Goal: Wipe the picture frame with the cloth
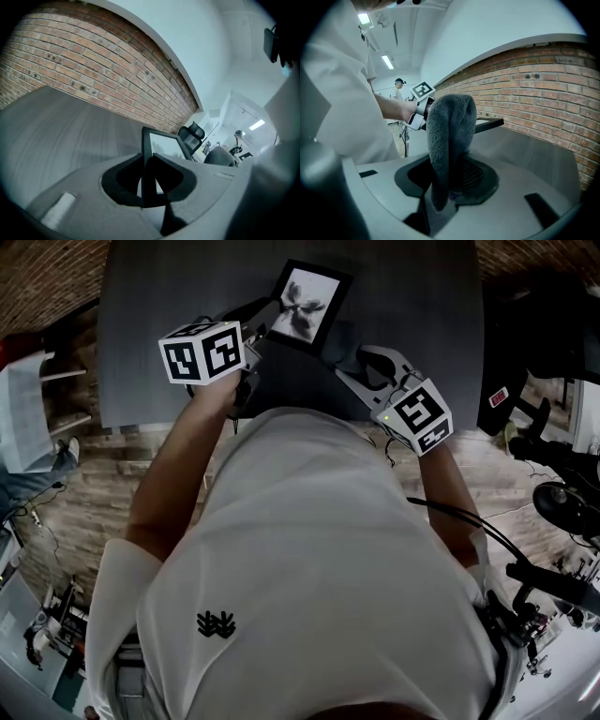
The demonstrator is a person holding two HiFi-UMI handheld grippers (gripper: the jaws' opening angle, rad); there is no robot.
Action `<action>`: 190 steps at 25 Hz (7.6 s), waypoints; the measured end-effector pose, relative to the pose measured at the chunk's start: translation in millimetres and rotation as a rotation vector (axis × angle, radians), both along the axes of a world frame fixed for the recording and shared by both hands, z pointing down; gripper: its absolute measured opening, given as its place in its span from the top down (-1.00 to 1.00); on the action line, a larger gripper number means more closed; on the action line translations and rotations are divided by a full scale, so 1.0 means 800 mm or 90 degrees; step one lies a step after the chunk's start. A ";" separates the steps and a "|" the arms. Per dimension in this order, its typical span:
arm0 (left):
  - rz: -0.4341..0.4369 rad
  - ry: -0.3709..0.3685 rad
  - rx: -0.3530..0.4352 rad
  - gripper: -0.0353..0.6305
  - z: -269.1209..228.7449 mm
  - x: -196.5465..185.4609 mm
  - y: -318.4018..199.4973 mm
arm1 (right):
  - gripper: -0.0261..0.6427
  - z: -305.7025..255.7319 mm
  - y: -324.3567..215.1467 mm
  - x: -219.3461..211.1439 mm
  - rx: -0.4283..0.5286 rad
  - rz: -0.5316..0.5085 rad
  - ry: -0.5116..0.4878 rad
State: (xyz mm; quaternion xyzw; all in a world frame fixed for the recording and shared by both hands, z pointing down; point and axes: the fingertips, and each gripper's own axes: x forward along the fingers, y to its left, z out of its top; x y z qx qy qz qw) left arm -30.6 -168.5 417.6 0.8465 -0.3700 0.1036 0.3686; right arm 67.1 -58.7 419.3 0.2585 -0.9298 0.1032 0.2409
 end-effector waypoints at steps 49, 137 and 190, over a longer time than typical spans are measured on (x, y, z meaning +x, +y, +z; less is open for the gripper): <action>-0.013 0.051 -0.019 0.67 -0.015 0.031 0.009 | 0.50 0.031 -0.104 0.070 -0.203 0.027 -0.162; 0.010 0.137 0.008 0.67 -0.052 0.022 0.049 | 0.50 0.027 -0.073 -0.077 -0.281 -0.189 -0.193; -0.152 -0.093 -0.073 0.67 0.165 -0.031 -0.090 | 0.50 0.092 0.061 0.099 -0.269 0.320 -0.102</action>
